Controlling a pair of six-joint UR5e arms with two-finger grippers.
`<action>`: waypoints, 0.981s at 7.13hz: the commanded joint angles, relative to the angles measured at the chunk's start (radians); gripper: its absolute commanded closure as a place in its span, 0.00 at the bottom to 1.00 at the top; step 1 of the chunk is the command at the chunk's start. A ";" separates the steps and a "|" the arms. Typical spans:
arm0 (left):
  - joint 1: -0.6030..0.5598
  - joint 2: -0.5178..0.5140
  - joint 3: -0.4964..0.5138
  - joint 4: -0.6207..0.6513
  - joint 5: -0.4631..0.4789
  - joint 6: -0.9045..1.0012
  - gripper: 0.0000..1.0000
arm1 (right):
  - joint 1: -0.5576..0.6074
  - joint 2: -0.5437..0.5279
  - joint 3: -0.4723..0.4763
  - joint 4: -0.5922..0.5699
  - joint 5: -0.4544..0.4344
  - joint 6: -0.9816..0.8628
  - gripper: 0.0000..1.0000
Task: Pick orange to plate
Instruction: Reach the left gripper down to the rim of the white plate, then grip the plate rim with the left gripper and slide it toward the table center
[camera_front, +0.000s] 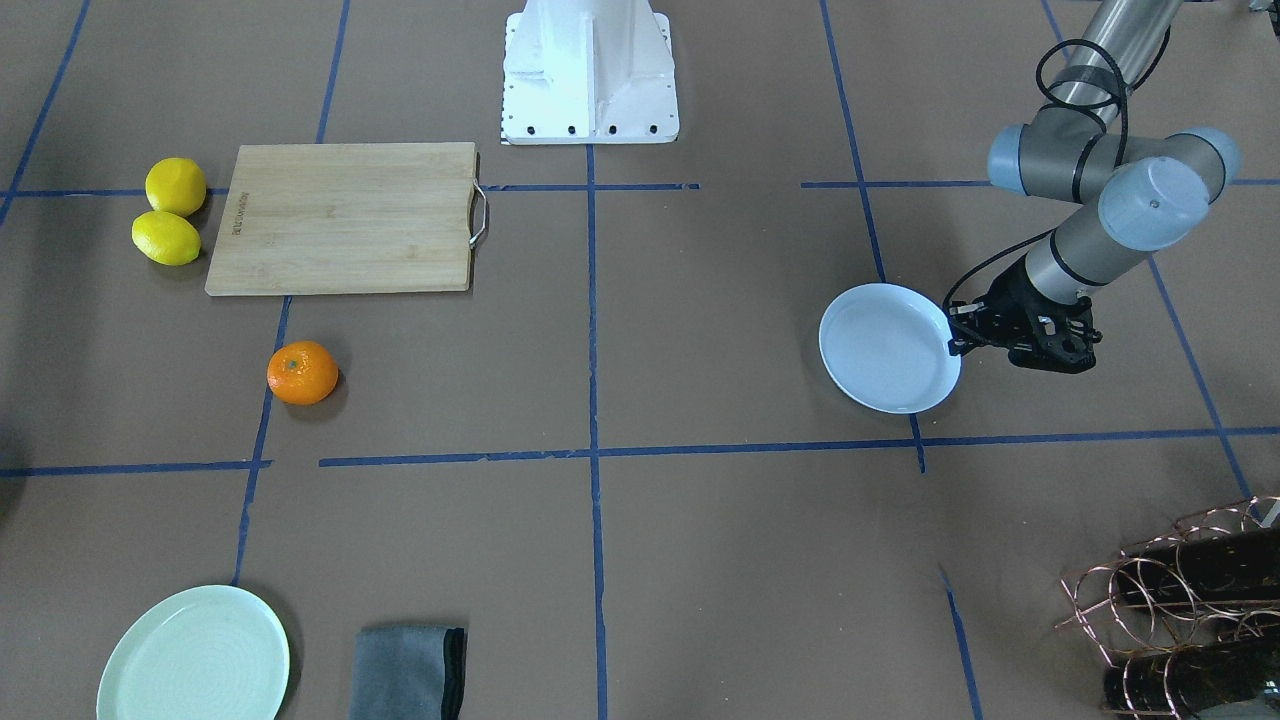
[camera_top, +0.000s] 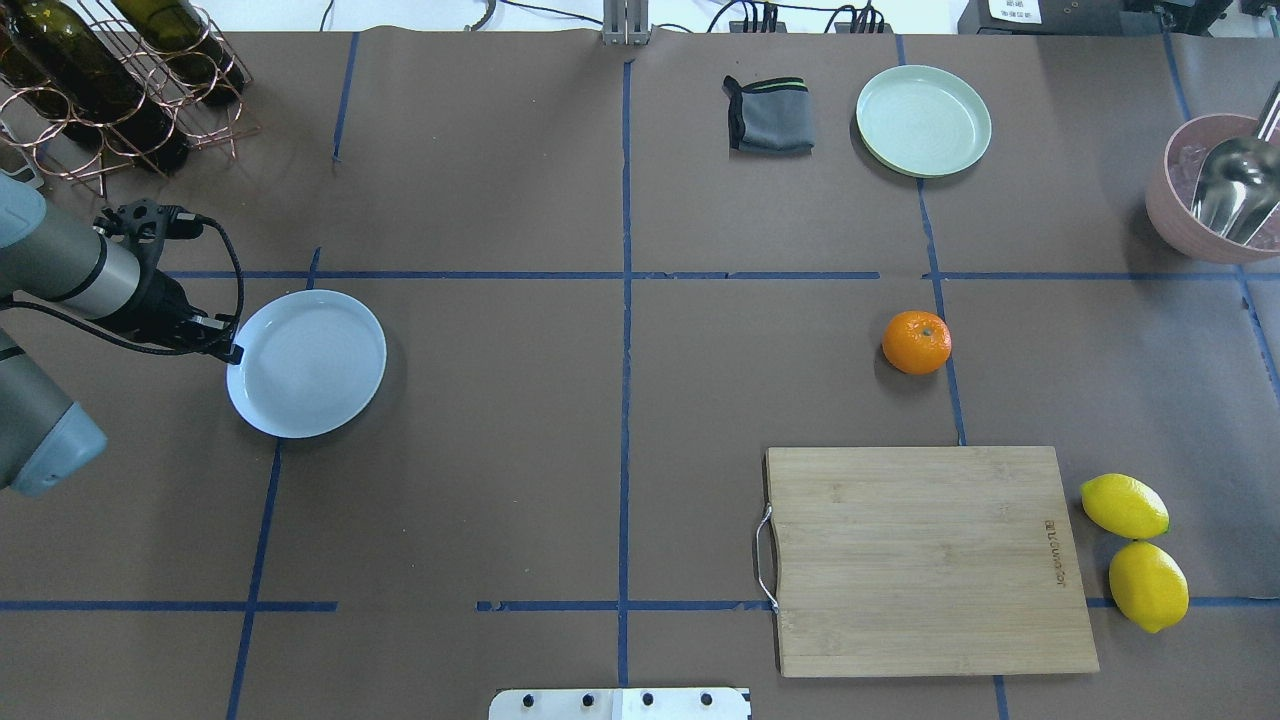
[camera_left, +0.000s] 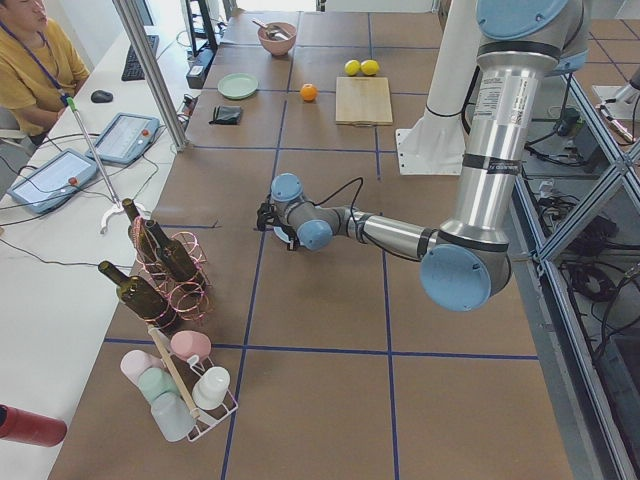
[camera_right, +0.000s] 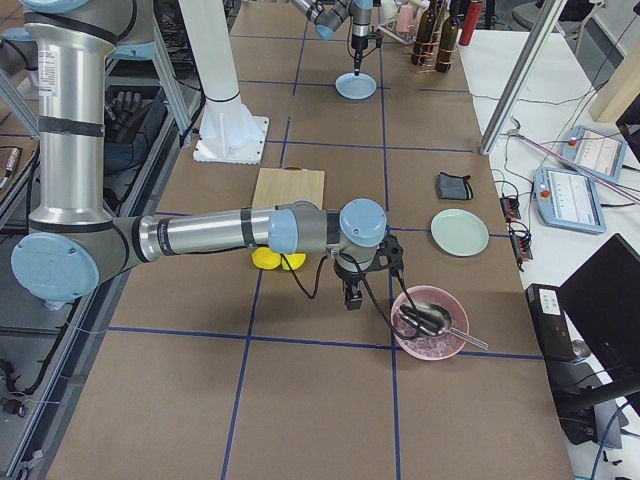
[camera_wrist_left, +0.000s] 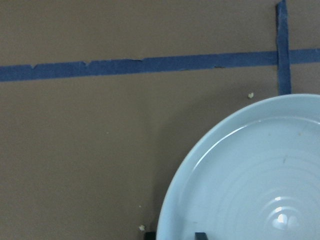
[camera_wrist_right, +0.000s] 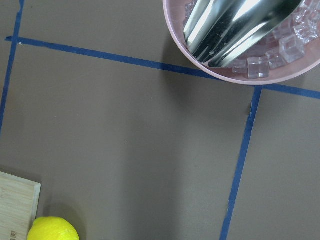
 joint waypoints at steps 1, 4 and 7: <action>-0.001 -0.106 -0.062 0.003 -0.155 -0.219 1.00 | -0.002 0.005 0.004 0.001 0.000 -0.003 0.00; 0.173 -0.344 -0.016 0.005 -0.014 -0.551 1.00 | -0.054 0.041 0.009 0.001 0.001 0.002 0.00; 0.305 -0.466 0.138 -0.055 0.186 -0.629 1.00 | -0.152 0.083 0.015 0.001 0.084 0.046 0.00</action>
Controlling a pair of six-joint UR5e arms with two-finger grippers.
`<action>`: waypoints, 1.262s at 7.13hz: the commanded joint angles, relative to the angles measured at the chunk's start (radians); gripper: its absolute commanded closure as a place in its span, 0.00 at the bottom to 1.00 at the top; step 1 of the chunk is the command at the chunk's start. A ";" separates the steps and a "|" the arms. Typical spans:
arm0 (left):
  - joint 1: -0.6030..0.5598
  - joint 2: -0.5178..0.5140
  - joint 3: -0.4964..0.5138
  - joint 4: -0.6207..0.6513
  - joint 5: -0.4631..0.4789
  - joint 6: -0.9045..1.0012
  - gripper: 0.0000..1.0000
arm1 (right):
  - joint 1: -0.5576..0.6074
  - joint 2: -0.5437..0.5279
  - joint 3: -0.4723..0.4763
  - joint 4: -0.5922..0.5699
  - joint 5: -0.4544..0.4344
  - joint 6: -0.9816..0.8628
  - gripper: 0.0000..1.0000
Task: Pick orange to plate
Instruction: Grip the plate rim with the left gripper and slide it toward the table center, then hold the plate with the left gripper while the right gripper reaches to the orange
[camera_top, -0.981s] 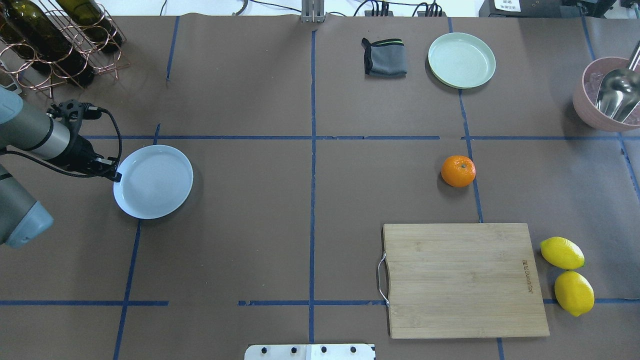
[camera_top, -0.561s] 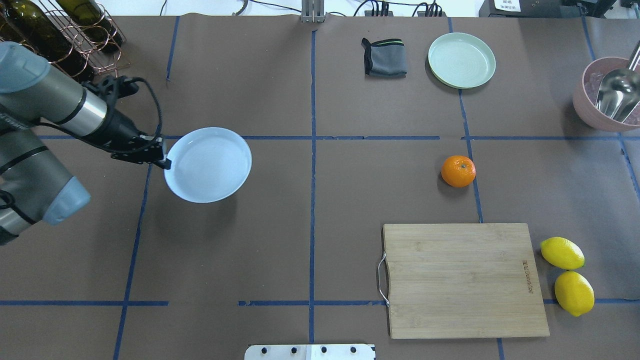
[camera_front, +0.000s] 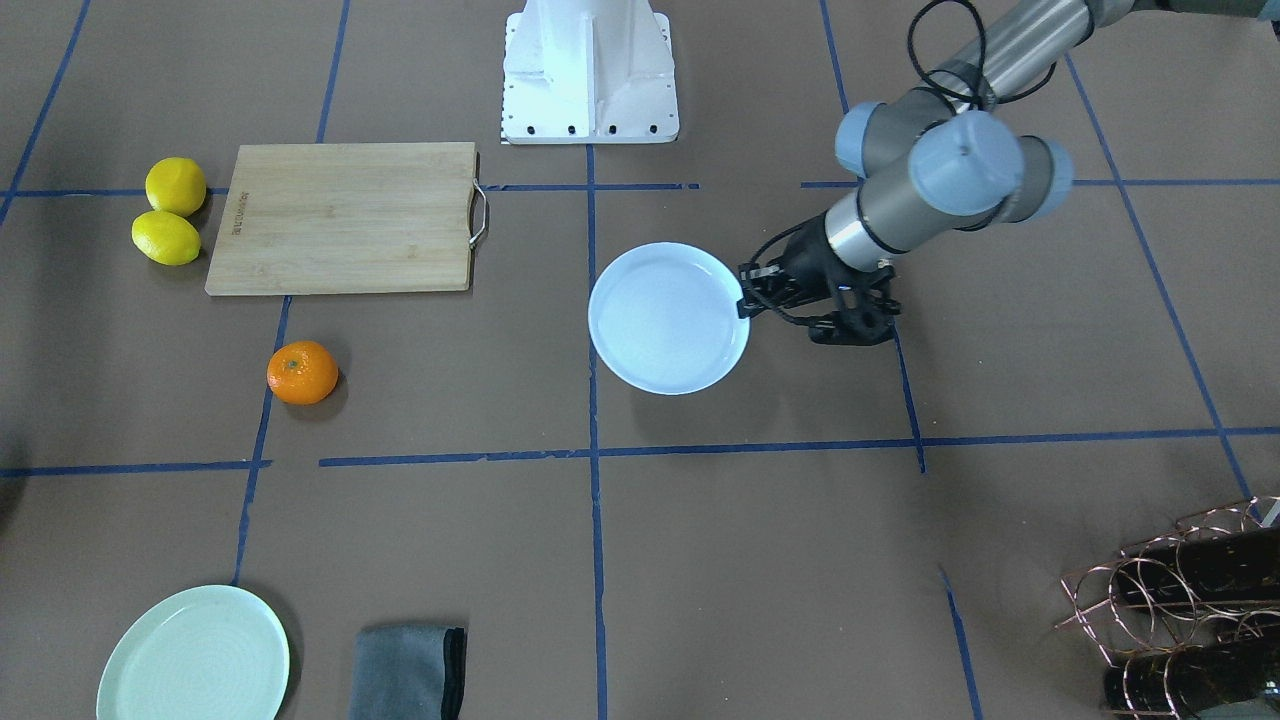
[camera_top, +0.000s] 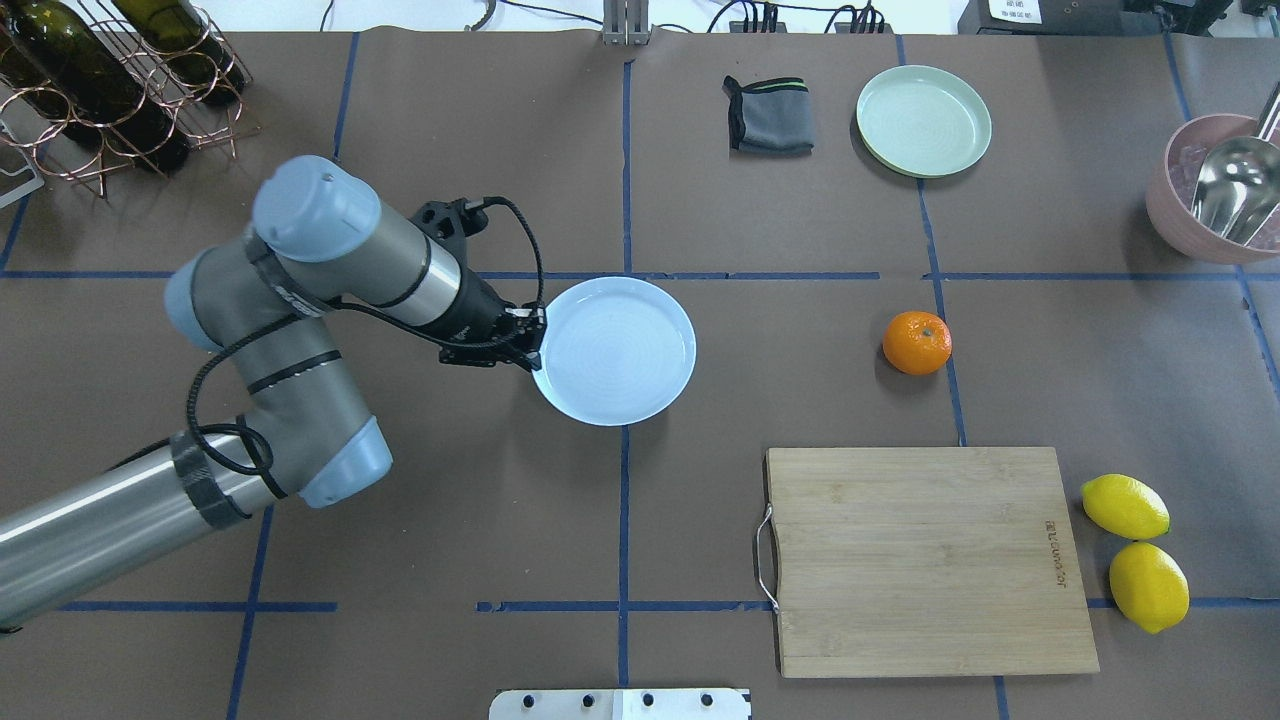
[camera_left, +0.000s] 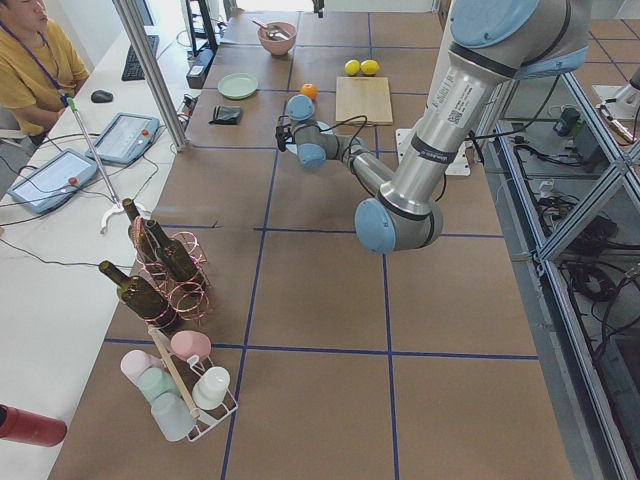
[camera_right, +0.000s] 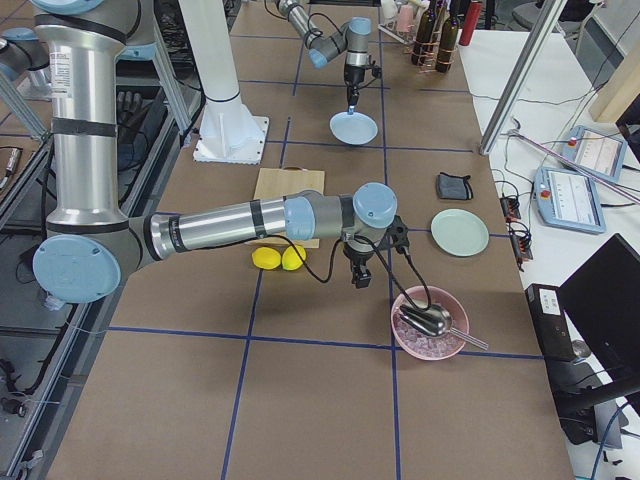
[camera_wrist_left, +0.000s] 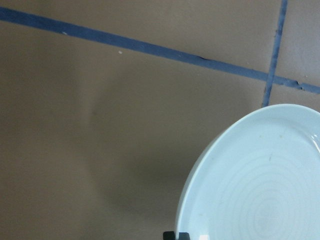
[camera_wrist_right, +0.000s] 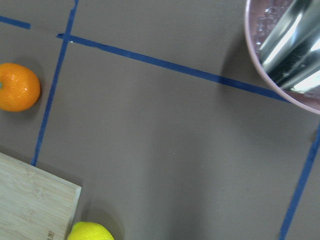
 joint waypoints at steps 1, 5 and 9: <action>0.041 -0.033 0.068 -0.055 0.057 -0.016 1.00 | -0.074 0.053 0.016 0.000 0.026 0.084 0.00; 0.066 -0.033 0.076 -0.152 0.128 -0.022 0.47 | -0.309 0.217 0.037 0.103 -0.070 0.515 0.00; 0.054 -0.019 0.025 -0.174 0.128 -0.025 0.41 | -0.590 0.257 -0.049 0.384 -0.519 0.915 0.00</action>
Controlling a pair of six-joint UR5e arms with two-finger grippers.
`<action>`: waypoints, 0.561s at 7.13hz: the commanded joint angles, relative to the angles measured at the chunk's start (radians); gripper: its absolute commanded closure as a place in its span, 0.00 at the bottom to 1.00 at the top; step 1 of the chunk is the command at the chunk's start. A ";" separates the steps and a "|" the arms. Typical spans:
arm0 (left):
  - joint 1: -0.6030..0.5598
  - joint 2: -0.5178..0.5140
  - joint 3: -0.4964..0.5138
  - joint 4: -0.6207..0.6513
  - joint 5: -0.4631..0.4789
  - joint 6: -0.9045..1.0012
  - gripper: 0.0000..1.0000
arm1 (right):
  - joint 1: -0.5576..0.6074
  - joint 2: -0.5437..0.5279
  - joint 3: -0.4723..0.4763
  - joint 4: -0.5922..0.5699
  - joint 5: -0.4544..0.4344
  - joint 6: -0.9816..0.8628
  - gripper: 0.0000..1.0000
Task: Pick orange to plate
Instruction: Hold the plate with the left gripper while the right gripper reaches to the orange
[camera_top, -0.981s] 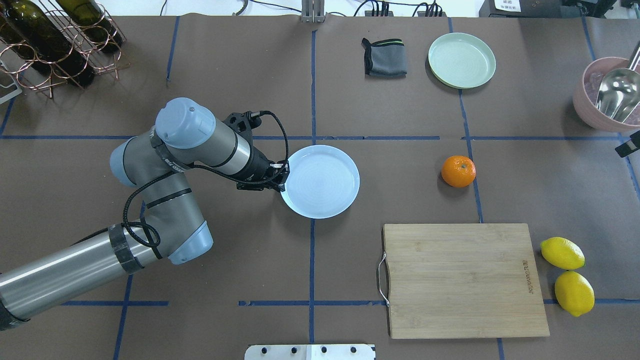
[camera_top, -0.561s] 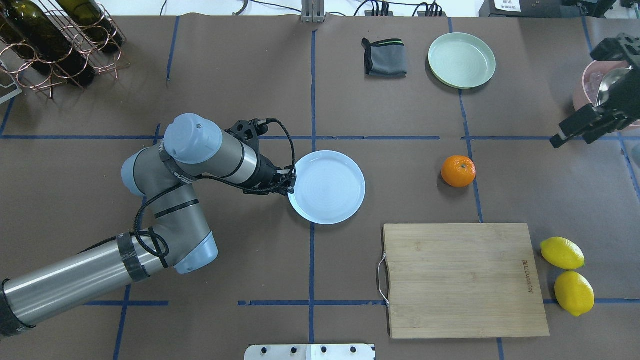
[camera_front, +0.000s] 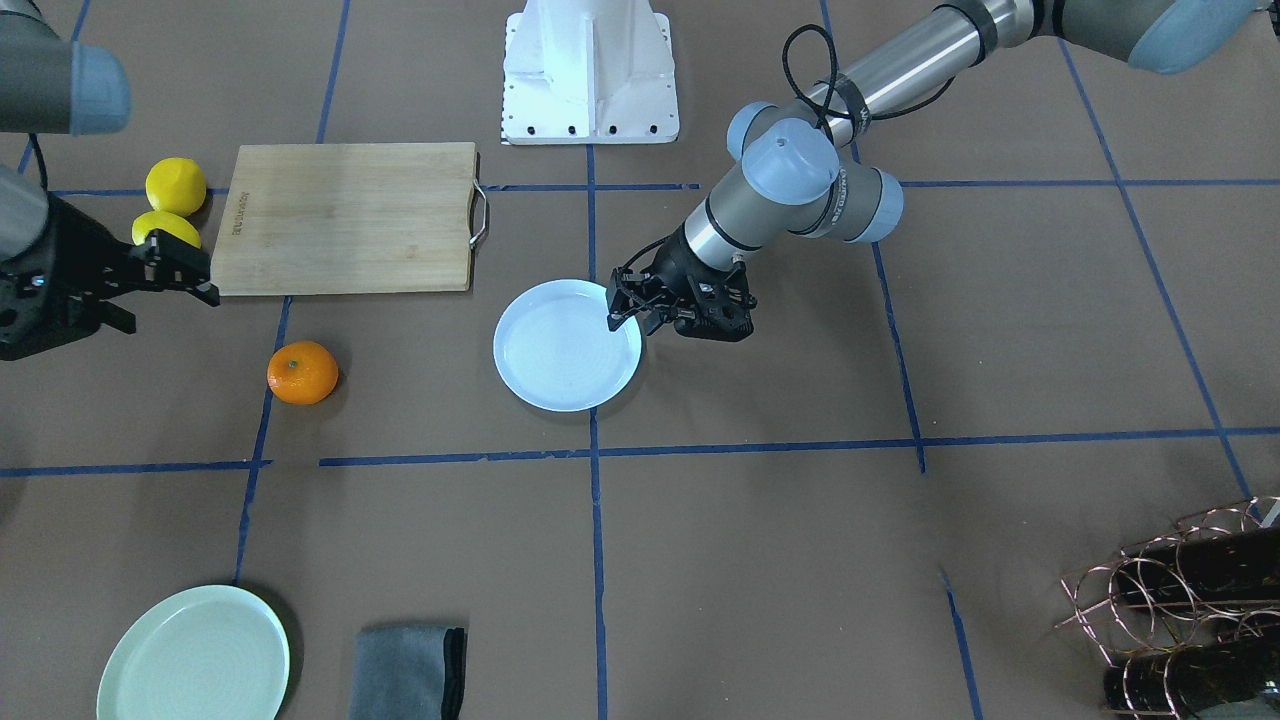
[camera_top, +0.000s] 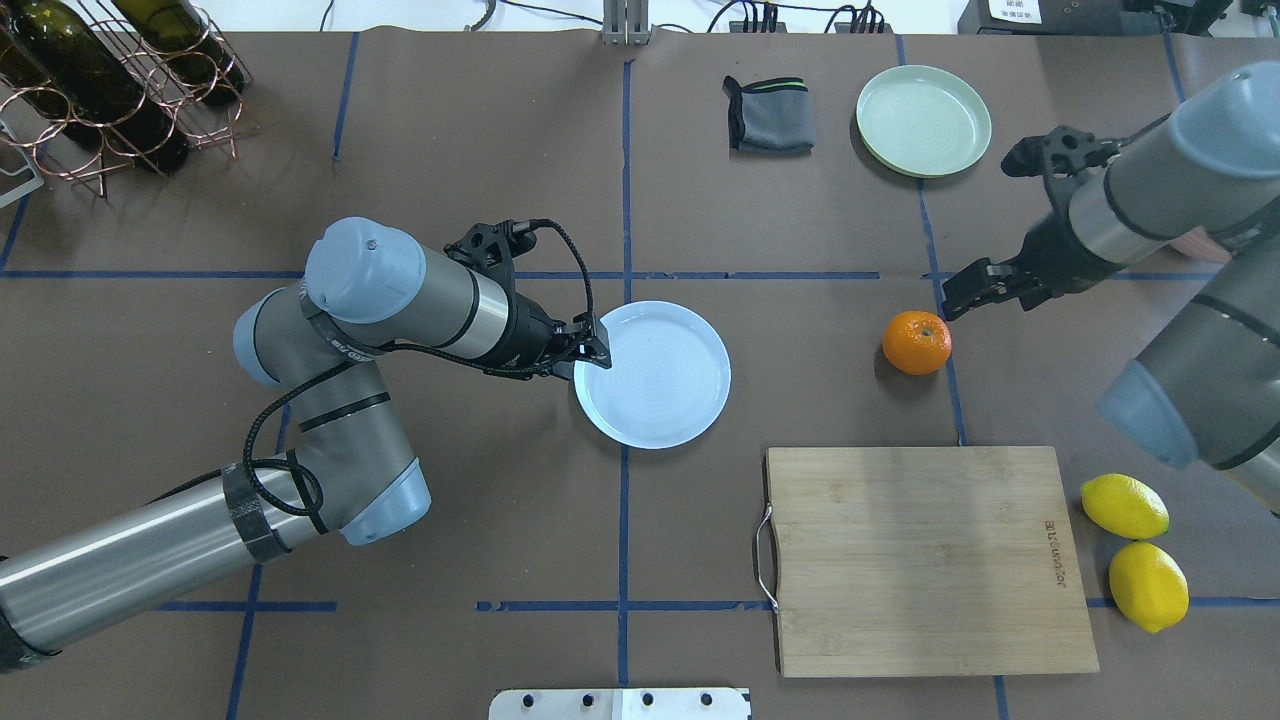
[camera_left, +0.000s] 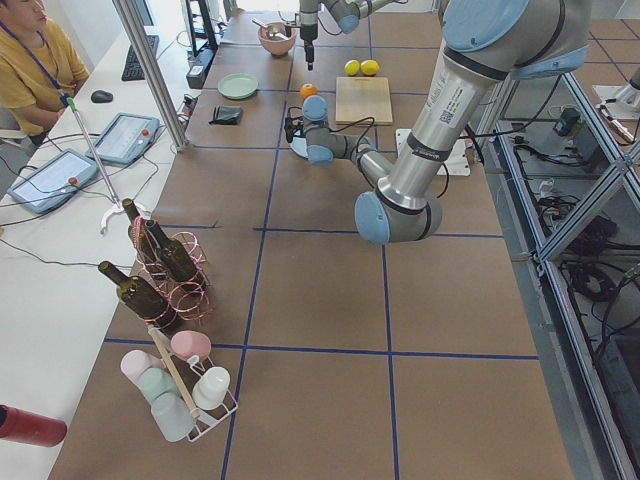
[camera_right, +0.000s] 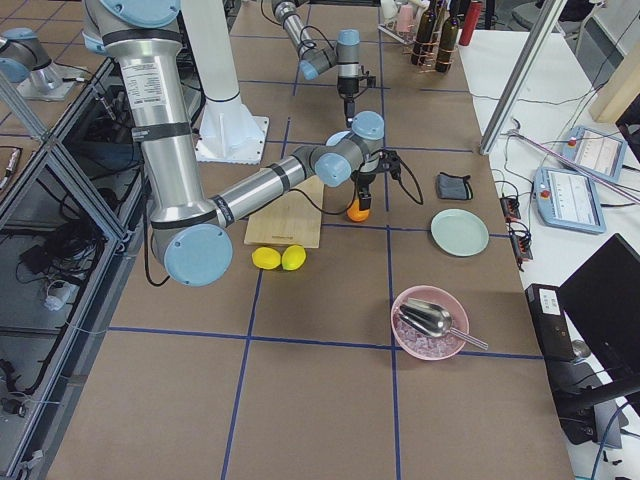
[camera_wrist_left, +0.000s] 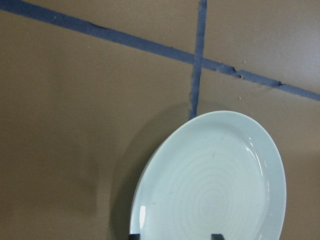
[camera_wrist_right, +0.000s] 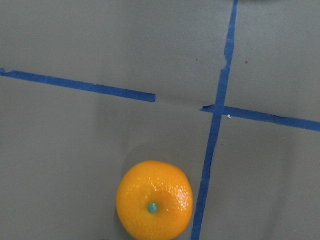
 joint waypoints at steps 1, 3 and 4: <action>-0.001 0.005 -0.021 0.001 0.002 0.000 0.40 | -0.074 0.050 -0.097 0.032 -0.141 0.041 0.00; -0.001 0.041 -0.065 0.003 0.002 0.000 0.39 | -0.077 0.068 -0.124 0.032 -0.138 0.057 0.00; -0.001 0.042 -0.067 0.003 0.002 0.000 0.39 | -0.079 0.088 -0.124 0.032 -0.137 0.105 0.00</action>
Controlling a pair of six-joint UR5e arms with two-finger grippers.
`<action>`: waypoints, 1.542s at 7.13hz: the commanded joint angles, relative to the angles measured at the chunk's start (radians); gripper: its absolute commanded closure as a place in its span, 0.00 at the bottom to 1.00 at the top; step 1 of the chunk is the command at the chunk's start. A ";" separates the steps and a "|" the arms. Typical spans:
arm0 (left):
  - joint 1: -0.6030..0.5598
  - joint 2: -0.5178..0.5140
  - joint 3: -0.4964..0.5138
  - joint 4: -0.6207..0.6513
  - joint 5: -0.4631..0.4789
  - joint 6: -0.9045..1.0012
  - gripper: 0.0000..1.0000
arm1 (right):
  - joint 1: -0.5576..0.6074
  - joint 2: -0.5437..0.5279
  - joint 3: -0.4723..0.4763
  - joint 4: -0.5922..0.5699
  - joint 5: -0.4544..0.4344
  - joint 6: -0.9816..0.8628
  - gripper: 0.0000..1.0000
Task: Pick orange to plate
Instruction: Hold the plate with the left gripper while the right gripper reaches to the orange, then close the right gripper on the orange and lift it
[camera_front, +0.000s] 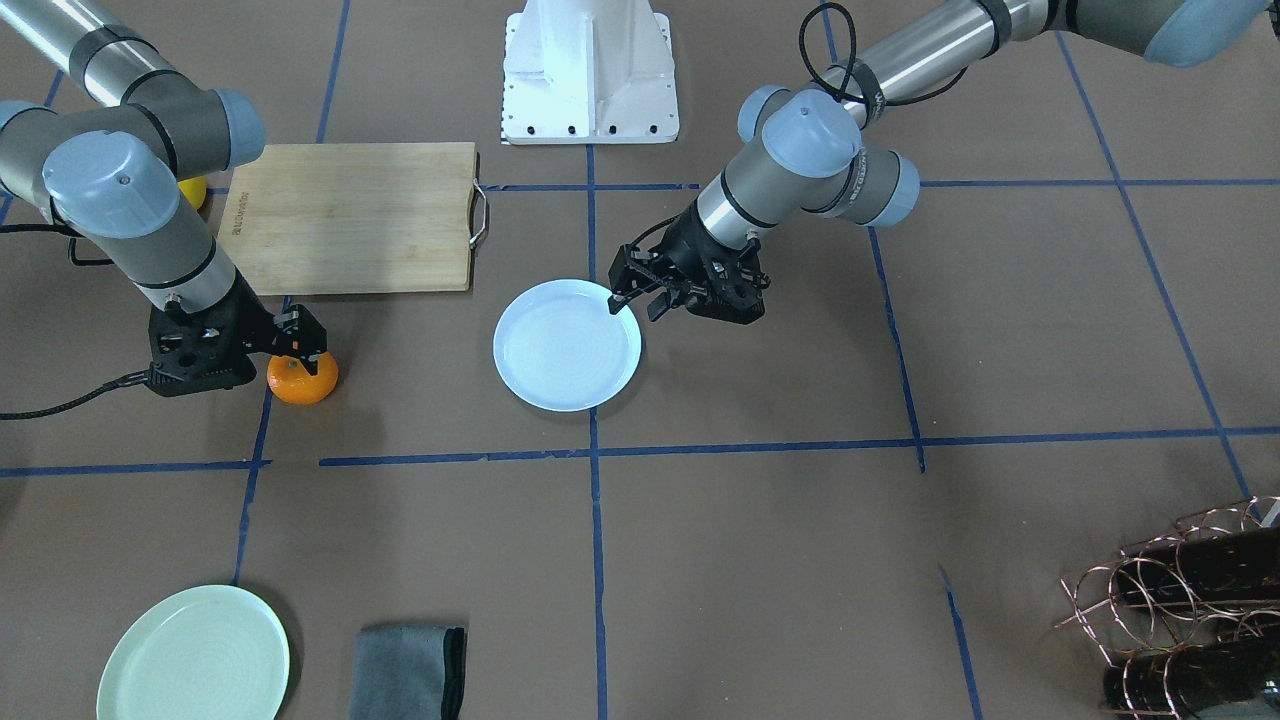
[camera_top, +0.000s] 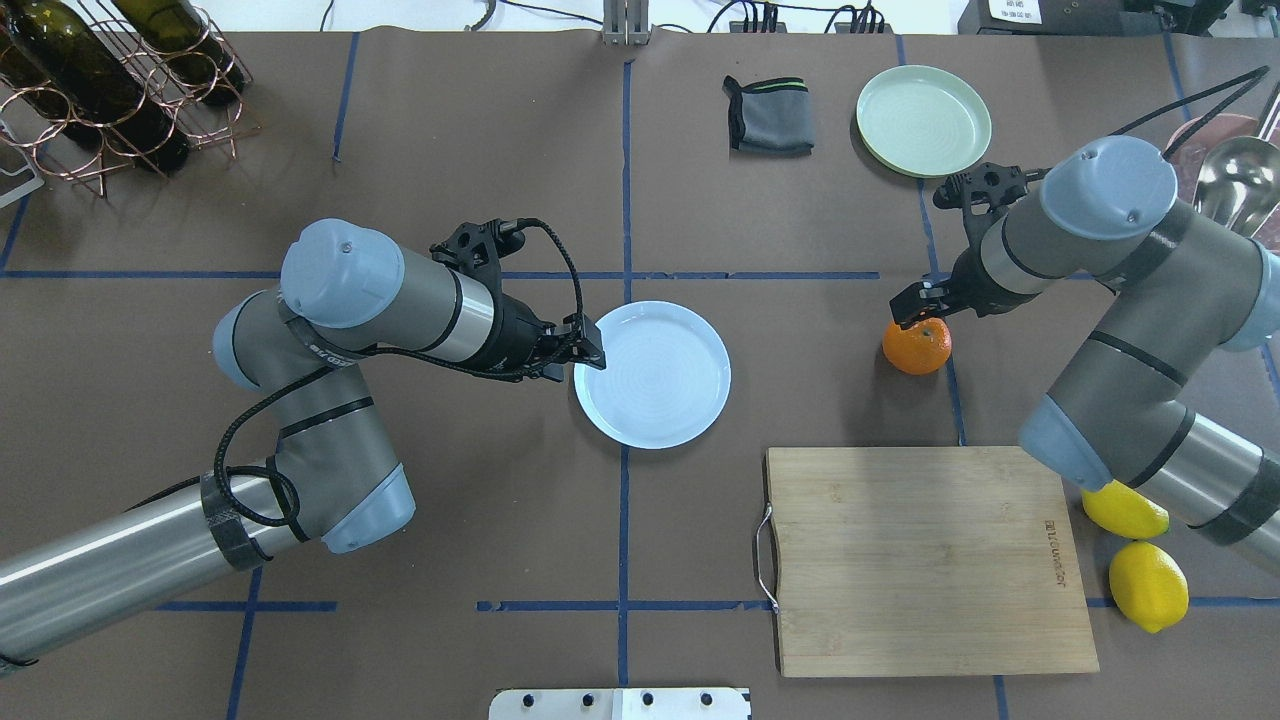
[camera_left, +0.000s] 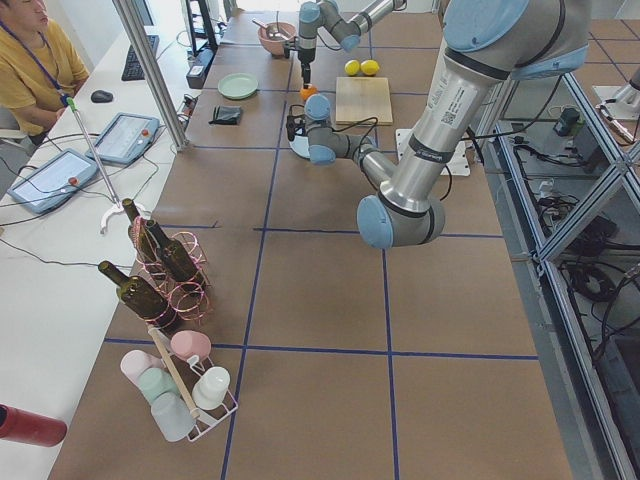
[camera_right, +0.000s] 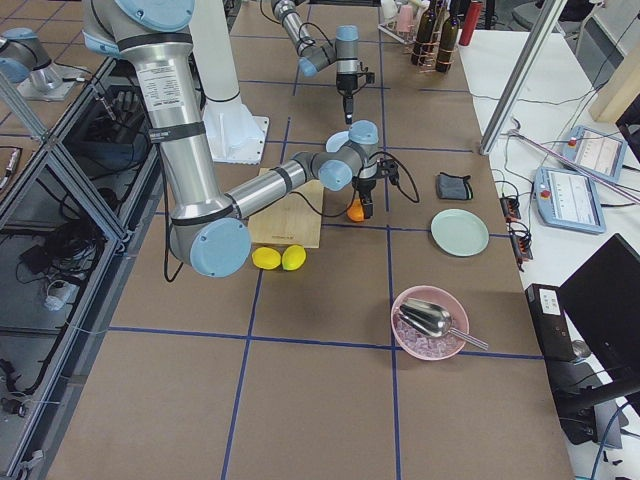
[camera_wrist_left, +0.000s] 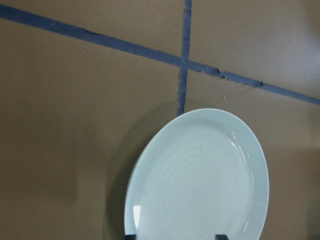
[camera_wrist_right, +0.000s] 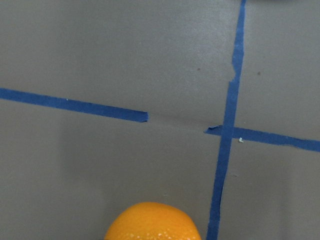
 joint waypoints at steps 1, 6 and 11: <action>-0.002 0.008 -0.018 0.002 0.000 0.000 0.39 | -0.028 0.007 -0.018 0.000 -0.005 0.048 0.00; 0.000 0.037 -0.024 0.000 0.000 0.000 0.38 | -0.051 0.019 -0.062 0.000 0.003 0.050 0.00; -0.002 0.037 -0.041 0.000 0.000 0.002 0.38 | -0.050 0.042 -0.047 0.000 0.024 0.120 1.00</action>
